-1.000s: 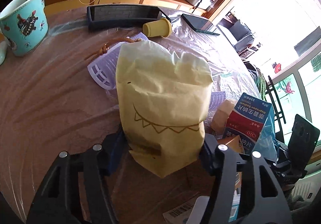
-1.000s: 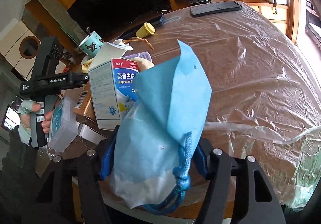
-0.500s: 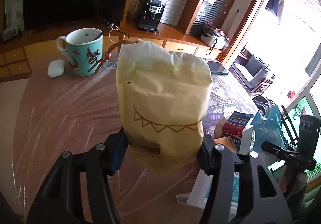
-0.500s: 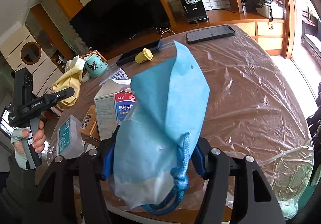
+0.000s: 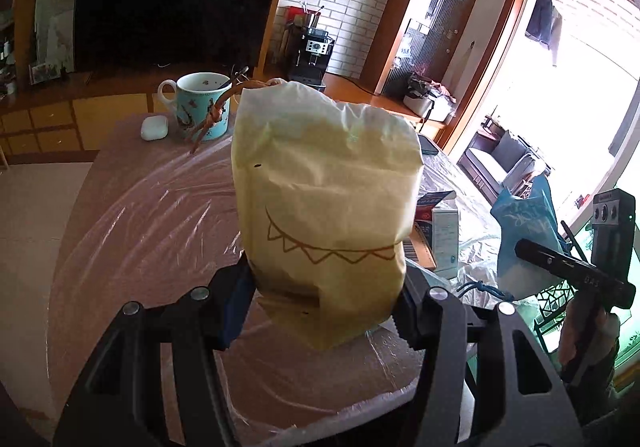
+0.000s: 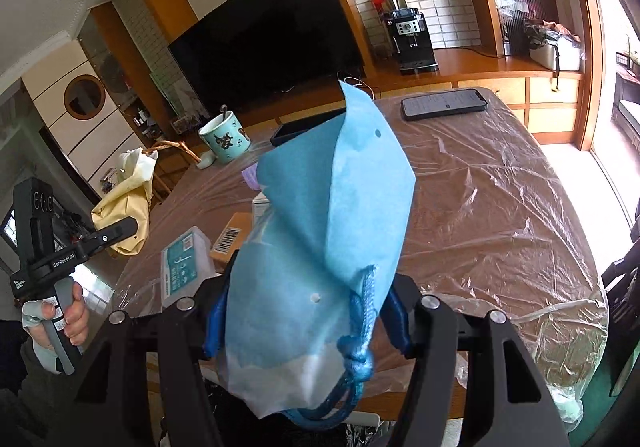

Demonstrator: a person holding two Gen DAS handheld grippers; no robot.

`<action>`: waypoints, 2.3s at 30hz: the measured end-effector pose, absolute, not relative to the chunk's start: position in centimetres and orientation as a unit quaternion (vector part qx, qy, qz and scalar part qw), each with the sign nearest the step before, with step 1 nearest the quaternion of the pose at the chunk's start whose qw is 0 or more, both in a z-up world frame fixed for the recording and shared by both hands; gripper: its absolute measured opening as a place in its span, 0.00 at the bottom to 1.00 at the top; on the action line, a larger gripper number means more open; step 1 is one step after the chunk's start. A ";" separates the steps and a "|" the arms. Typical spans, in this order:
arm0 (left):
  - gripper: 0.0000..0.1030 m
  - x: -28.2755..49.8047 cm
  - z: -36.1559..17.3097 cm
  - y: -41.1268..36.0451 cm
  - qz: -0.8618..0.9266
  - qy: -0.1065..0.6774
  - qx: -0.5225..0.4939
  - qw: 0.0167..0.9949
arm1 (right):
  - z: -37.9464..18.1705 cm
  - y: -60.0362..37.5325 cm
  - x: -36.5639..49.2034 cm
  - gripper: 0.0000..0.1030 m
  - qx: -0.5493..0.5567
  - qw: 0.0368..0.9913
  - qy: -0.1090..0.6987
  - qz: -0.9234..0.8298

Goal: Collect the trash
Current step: 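Carry the yellow paper bag with the left tool while the right tool carries the blue bag to the bin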

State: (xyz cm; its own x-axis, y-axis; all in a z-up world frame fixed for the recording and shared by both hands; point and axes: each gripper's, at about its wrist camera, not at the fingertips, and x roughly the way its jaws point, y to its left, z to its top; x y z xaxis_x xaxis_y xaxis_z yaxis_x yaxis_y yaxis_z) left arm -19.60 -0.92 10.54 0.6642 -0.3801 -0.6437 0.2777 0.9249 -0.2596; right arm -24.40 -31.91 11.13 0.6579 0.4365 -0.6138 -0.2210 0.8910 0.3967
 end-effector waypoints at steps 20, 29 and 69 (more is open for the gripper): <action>0.58 -27.9 8.8 -3.0 -0.196 0.368 -0.005 0.909 | 11.0 -27.6 -32.0 0.59 0.113 0.877 0.382 0.268; 0.58 -30.7 6.7 -5.3 -0.190 0.376 0.052 0.905 | 9.4 -26.5 -34.7 0.59 0.089 0.871 0.401 0.270; 0.58 -33.5 -4.0 -7.9 -0.226 0.506 0.115 0.824 | -0.4 -23.4 -37.0 0.59 0.019 0.824 0.512 0.244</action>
